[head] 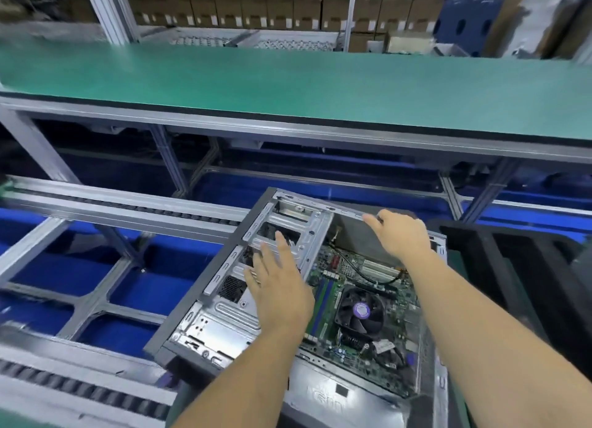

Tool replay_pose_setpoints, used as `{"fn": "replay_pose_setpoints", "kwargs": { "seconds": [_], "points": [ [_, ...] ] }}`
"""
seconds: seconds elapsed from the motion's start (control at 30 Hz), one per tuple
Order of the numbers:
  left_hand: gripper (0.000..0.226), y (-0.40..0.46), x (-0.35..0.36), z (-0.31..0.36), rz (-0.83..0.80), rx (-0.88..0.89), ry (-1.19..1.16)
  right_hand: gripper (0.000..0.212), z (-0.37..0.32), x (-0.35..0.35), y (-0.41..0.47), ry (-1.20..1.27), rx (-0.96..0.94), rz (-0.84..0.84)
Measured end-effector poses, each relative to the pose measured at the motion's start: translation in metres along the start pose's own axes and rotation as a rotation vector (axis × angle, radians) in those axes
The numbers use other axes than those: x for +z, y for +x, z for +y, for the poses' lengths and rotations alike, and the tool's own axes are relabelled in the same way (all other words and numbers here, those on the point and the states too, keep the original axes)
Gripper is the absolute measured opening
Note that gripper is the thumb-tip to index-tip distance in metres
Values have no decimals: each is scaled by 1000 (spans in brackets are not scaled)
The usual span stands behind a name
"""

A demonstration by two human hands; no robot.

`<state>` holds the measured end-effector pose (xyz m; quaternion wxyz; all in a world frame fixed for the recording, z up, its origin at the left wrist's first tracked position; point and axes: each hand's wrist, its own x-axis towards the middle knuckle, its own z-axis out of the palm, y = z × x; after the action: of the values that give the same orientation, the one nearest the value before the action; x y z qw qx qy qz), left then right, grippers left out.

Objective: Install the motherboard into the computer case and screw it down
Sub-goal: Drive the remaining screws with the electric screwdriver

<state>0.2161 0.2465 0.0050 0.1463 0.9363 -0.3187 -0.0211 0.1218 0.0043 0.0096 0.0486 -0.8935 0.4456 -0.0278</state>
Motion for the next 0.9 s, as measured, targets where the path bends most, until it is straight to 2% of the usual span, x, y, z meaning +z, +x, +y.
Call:
{"fn": "replay_pose_setpoints", "kwargs": {
  "seconds": [0.13, 0.23, 0.5, 0.57, 0.67, 0.73, 0.83, 0.9],
  "points": [
    [108, 16, 3, -1, -28, 114, 18, 59, 19, -2, -25, -30, 76, 28],
    [110, 40, 4, -3, -58, 276, 47, 54, 28, -5, -54, -38, 160, 35],
    [105, 101, 9, 2, -150, 743, 77, 56, 24, -8, -155, -81, 456, 52],
    [107, 109, 8, 9, -179, 808, 40, 57, 20, -10, -172, -78, 536, 27],
    [109, 113, 7, 15, -155, 849, 41, 54, 21, -16, -176, -13, 619, -11],
    [109, 112, 7, 13, -97, 830, 72, 47, 21, -20, -162, 33, 594, -11],
    [108, 111, 5, -2, -69, 666, 148, 46, 17, -20, -122, 189, 450, -41],
    [106, 108, 6, -16, -90, 561, 185, 50, 15, -20, -102, 284, 427, -69]
  ]
}}
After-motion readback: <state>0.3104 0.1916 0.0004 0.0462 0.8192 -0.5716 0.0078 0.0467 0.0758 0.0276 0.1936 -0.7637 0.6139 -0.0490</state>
